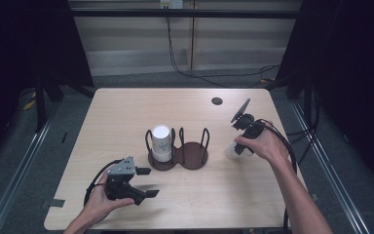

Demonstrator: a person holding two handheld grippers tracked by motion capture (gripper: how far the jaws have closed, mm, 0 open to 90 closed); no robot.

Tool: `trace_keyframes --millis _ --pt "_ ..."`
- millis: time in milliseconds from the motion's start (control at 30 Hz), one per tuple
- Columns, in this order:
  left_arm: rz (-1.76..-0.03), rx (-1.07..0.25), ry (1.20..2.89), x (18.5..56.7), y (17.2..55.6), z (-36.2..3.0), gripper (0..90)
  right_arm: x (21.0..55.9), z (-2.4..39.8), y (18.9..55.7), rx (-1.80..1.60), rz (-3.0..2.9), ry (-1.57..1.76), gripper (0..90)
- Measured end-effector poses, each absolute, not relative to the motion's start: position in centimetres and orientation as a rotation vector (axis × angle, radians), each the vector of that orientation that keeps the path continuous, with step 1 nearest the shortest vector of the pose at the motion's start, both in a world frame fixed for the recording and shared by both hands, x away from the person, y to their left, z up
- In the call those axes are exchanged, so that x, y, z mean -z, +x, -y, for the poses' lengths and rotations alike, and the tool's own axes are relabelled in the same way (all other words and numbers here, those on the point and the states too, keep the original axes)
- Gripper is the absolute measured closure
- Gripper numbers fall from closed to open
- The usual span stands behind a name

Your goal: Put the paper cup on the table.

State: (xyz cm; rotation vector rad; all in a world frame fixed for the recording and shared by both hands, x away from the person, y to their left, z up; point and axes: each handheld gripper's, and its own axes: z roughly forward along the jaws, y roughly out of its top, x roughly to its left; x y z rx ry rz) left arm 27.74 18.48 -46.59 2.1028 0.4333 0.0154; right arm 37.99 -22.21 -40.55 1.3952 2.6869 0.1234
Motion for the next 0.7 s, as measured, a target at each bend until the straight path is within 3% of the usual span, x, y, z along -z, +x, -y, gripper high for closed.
trace_keyframes --millis 700 --pt "-0.439 -0.009 2.101 46.6 27.9 -18.7 18.3 41.6 22.9 38.3 -0.291 -2.646 1.419 18.7"
